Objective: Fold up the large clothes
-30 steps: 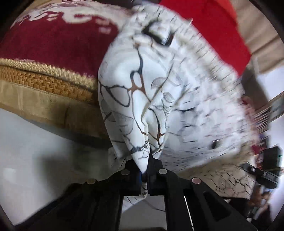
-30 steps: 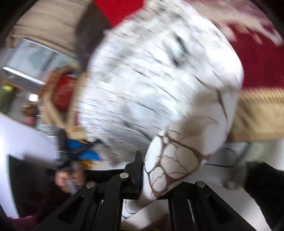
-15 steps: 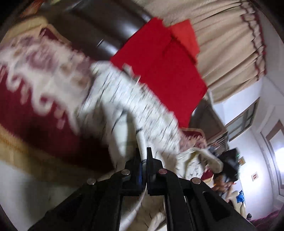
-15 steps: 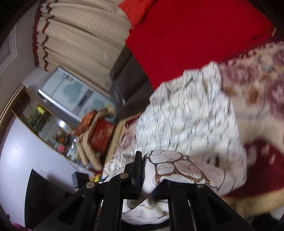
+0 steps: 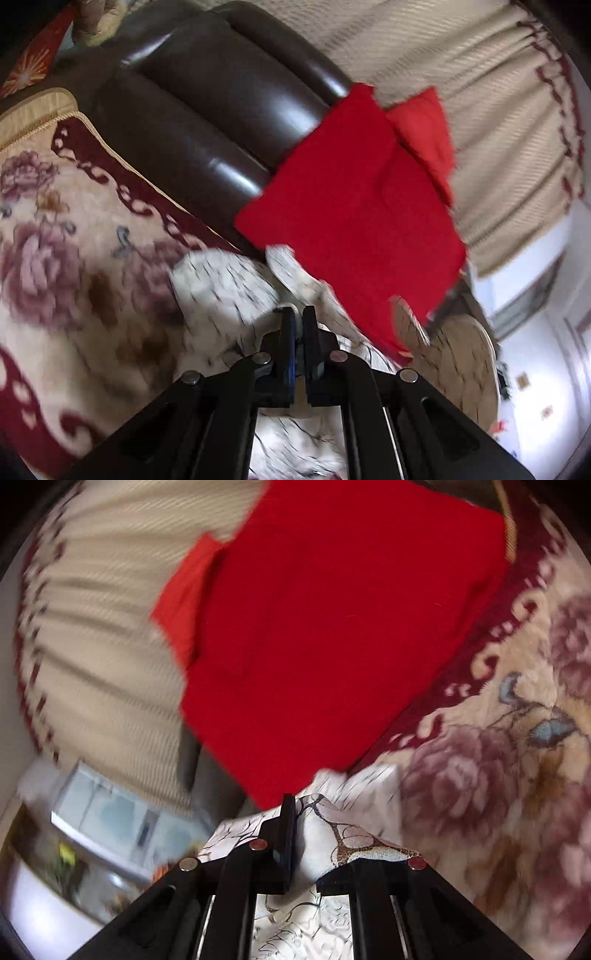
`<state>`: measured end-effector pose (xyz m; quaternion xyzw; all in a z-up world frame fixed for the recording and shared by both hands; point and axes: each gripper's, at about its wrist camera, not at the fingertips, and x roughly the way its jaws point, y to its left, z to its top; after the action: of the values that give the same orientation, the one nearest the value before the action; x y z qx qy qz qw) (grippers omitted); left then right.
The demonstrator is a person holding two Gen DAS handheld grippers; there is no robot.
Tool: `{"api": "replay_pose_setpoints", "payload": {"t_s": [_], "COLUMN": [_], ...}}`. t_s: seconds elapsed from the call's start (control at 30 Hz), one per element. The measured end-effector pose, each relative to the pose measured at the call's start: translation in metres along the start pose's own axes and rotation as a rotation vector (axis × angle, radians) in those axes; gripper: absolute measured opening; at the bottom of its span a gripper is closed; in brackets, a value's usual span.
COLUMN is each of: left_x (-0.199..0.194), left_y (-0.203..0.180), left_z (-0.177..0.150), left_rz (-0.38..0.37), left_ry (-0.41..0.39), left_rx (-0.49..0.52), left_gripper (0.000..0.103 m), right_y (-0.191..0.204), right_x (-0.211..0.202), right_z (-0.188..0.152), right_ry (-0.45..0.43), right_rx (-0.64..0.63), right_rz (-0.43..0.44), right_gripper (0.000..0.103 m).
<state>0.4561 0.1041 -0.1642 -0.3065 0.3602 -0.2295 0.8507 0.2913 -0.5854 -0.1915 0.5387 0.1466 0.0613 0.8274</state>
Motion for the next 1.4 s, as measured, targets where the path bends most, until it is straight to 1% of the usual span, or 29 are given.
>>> {"api": "replay_pose_setpoints", "payload": {"t_s": [0.03,0.07,0.1,0.13,0.17,0.2,0.23,0.27,0.3,0.33,0.37,0.4,0.43,0.47,0.53,0.6,0.67,0.7,0.73,0.83,0.9,0.93,1.0,1.03,1.07,1.13,1.3,1.37,1.4], "left_x": [0.011,0.021,0.027,0.034,0.038,0.042,0.045,0.049,0.053,0.057,0.061,0.065,0.070,0.076,0.083,0.095,0.116,0.131,0.140,0.165,0.174,0.178,0.182,0.182,0.181,0.174,0.132,0.114,0.104], "left_y": [0.007,0.016,0.024,0.035,0.043,0.050,0.056,0.058,0.057,0.054,0.051,0.048,0.045,0.041,0.027,0.014,0.007,0.005,0.006,0.005,0.005,0.004,0.002,-0.001,-0.003,-0.007,-0.016,-0.010,-0.003], "left_z": [0.007,0.011,0.011,0.011,0.010,0.008,0.004,0.000,-0.004,-0.006,-0.006,-0.005,-0.003,-0.001,0.005,0.012,0.020,0.024,0.027,0.033,0.034,0.033,0.031,0.029,0.028,0.029,0.053,0.064,0.071], "left_rz": [0.052,0.081,0.097,0.123,0.139,0.141,0.135,0.133,0.138,0.152,0.169,0.185,0.185,0.183,0.211,0.217,0.221,0.227,0.233,0.286,0.323,0.353,0.396,0.417,0.423,0.418,0.425,0.466,0.515], "left_ry": [-0.020,-0.029,-0.037,-0.053,-0.062,-0.059,-0.044,-0.028,-0.009,0.012,0.032,0.055,0.070,0.073,0.071,0.078,0.144,0.196,0.222,0.265,0.261,0.260,0.261,0.262,0.254,0.219,0.064,0.008,-0.031], "left_rx": [-0.008,-0.034,-0.061,-0.093,-0.115,-0.135,-0.153,-0.154,-0.140,-0.120,-0.109,-0.106,-0.108,-0.104,-0.079,-0.044,-0.028,-0.045,-0.058,-0.064,-0.045,-0.025,0.013,0.034,0.051,0.103,0.141,0.123,0.113], "left_gripper": [0.003,0.003,0.003,0.003,0.003,0.003,0.003,0.003,0.003,0.003,0.007,0.012,0.029,0.055,0.082,0.082,0.083,0.083,0.083,0.083,0.083,0.081,0.042,0.011,0.007,0.004,0.002,0.000,0.000], "right_y": [-0.015,-0.030,-0.044,-0.062,-0.071,-0.080,-0.087,-0.090,-0.091,-0.092,-0.090,-0.088,-0.085,-0.081,-0.072,-0.064,-0.057,-0.055,-0.054,-0.049,-0.043,-0.037,-0.024,-0.014,-0.010,-0.004,0.004,0.007,0.008], "right_x": [0.011,0.020,0.028,0.037,0.041,0.044,0.046,0.046,0.044,0.038,0.028,0.024,0.019,0.016,0.008,0.000,0.001,0.004,0.009,0.025,0.032,0.038,0.047,0.053,0.057,0.067,0.077,0.078,0.078], "right_z": [0.004,0.006,0.006,0.005,0.004,0.002,0.000,-0.001,-0.002,-0.002,-0.002,-0.002,0.000,0.001,0.000,-0.004,-0.008,-0.010,-0.011,-0.017,-0.023,-0.027,-0.033,-0.038,-0.041,-0.050,-0.066,-0.069,-0.070], "right_ry": [-0.008,-0.008,-0.027,-0.012,-0.004,0.001,0.004,0.004,-0.003,-0.028,-0.087,-0.109,-0.118,-0.115,-0.116,-0.140,-0.147,-0.131,-0.119,-0.066,-0.016,0.009,0.042,0.060,0.071,0.098,0.112,0.111,0.109], "right_rx": [0.054,0.113,0.181,0.257,0.289,0.322,0.347,0.354,0.362,0.374,0.382,0.377,0.361,0.345,0.328,0.305,0.285,0.281,0.281,0.260,0.251,0.225,0.143,0.085,0.061,0.026,-0.043,-0.059,-0.064], "right_rz": [-0.009,-0.010,-0.010,-0.024,-0.025,-0.018,0.014,0.032,0.052,0.059,0.068,0.083,0.105,0.116,0.132,0.151,0.158,0.165,0.169,0.184,0.203,0.210,0.182,0.157,0.148,0.130,0.070,0.065,0.063], "right_gripper": [0.010,0.012,0.013,0.014,0.014,0.024,0.044,0.061,0.088,0.094,0.094,0.094,0.094,0.094,0.094,0.094,0.094,0.094,0.093,0.093,0.092,0.089,0.083,0.082,0.082,0.082,0.082,0.082,0.082]}}
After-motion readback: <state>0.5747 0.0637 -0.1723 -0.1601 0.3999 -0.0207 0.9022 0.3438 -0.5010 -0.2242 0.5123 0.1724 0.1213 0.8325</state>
